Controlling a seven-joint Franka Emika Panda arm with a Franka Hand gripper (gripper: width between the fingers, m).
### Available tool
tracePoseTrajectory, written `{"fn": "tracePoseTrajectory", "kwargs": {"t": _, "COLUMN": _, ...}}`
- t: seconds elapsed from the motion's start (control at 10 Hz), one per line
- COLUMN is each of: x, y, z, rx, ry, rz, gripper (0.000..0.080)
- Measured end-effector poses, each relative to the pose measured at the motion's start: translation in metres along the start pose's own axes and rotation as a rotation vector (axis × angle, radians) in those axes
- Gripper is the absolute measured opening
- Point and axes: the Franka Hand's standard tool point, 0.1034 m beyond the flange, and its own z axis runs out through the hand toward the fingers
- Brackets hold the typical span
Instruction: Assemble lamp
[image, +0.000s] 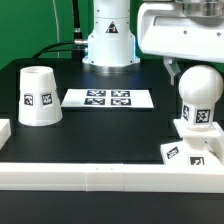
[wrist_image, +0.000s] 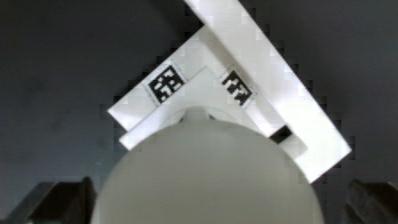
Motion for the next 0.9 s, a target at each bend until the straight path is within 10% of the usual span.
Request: {"fn": "tracePoseTrajectory", "kwargs": {"t": 0.9, "x": 0.0034, "y": 0.0010, "z": -0.0018, "rx": -0.015, "ry": 0.008, "rz": -0.838, "gripper": 0.0699}}
